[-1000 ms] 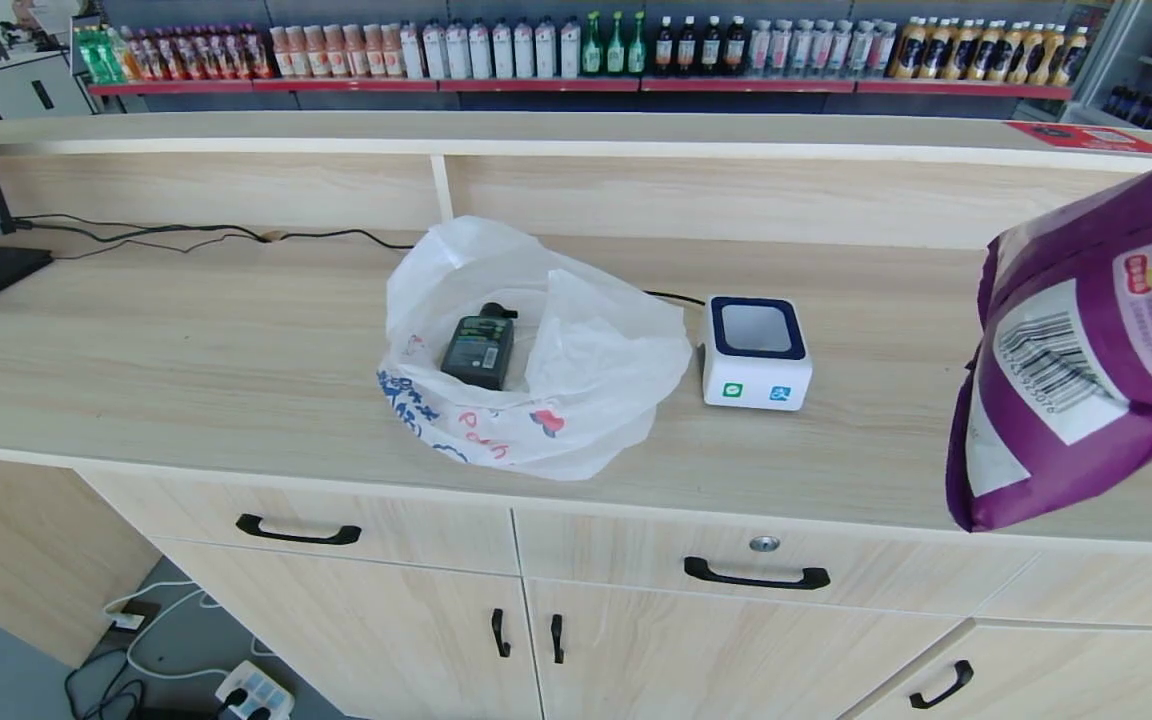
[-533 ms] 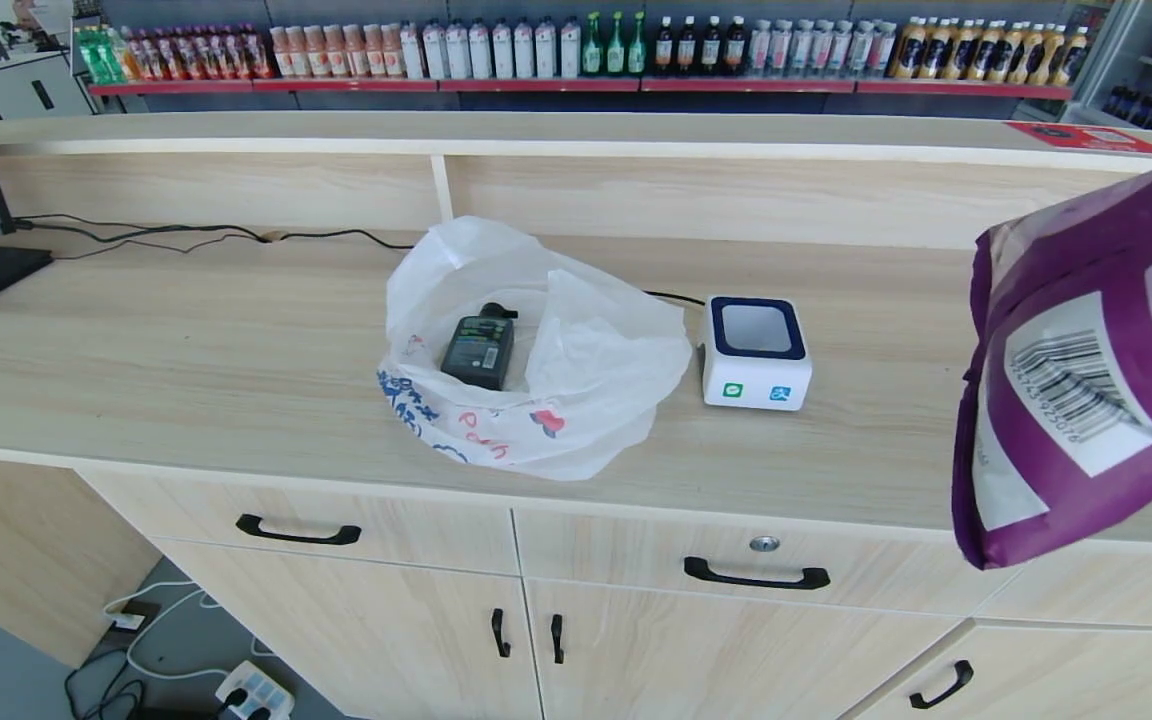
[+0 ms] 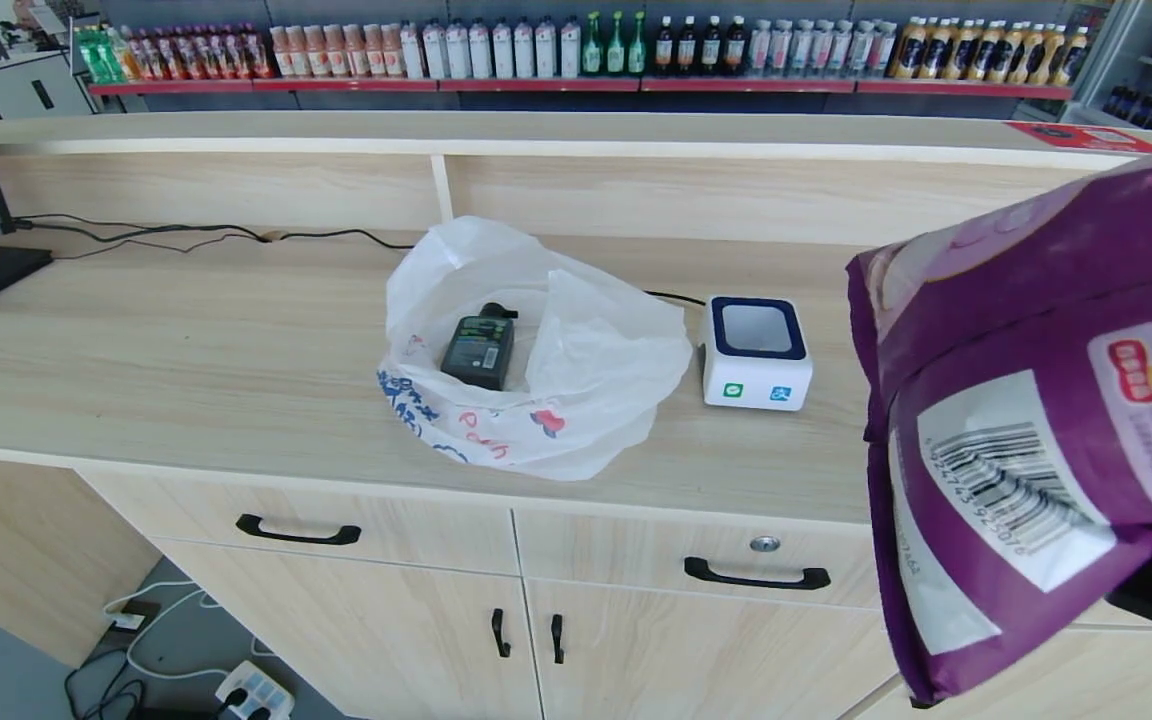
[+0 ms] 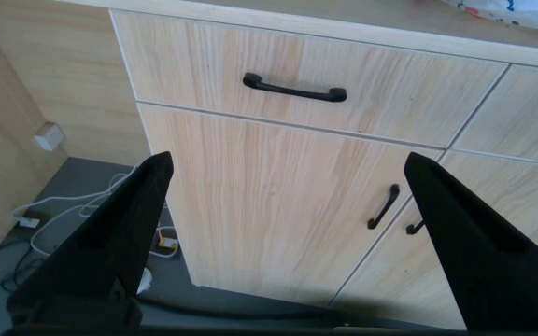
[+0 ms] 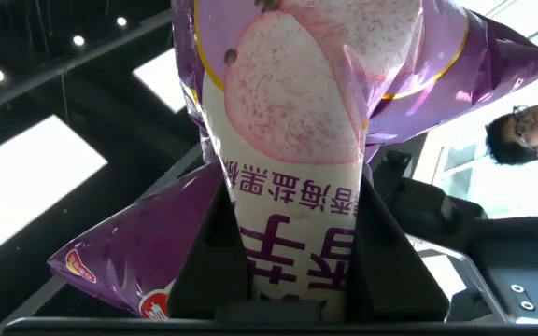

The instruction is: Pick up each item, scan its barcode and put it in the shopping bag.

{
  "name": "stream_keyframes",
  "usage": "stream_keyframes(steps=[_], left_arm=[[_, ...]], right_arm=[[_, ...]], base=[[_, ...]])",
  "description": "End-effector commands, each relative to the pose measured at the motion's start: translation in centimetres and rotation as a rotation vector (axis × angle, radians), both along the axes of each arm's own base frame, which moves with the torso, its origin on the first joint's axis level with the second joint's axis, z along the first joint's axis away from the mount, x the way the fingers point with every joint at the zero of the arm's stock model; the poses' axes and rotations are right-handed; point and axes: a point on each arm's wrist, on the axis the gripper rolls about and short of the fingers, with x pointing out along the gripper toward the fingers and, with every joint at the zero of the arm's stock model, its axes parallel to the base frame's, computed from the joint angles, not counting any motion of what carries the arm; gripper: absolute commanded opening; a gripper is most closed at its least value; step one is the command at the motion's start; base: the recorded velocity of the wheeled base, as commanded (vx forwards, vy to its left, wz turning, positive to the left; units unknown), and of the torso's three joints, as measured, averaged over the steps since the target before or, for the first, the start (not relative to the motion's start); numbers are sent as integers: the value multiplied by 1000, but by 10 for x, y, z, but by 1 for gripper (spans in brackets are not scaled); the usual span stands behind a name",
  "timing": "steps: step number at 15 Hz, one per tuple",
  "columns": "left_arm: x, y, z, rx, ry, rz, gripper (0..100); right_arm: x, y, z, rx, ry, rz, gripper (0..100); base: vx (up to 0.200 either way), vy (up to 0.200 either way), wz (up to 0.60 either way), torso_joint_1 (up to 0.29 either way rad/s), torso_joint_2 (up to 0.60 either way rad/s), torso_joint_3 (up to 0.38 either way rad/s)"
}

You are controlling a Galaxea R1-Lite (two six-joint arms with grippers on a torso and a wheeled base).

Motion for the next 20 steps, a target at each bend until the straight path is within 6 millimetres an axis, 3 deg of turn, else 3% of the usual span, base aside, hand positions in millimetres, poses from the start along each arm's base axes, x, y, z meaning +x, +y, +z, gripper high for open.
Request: stream_keyframes(steps=[1, 6, 12, 18, 20], left_arm=[[0, 0, 0, 0, 0, 0, 100], [0, 0, 0, 0, 0, 0, 100], [0, 0, 0, 0, 0, 0, 100], [0, 0, 0, 0, 0, -1, 100], [0, 0, 0, 0, 0, 0, 100]], right_arm=[[3, 20, 5, 12, 71, 174, 0], [6, 42, 1, -16, 109, 283, 0], [35, 71, 7, -25, 122, 298, 0], [30, 68, 5, -28, 125, 302, 0], [22, 64, -9, -127, -115, 186, 0]], base=[[0, 0, 0, 0, 0, 0], [0, 0, 0, 0, 0, 0], [0, 0, 0, 0, 0, 0], [0, 0, 0, 0, 0, 0], [0, 0, 0, 0, 0, 0]])
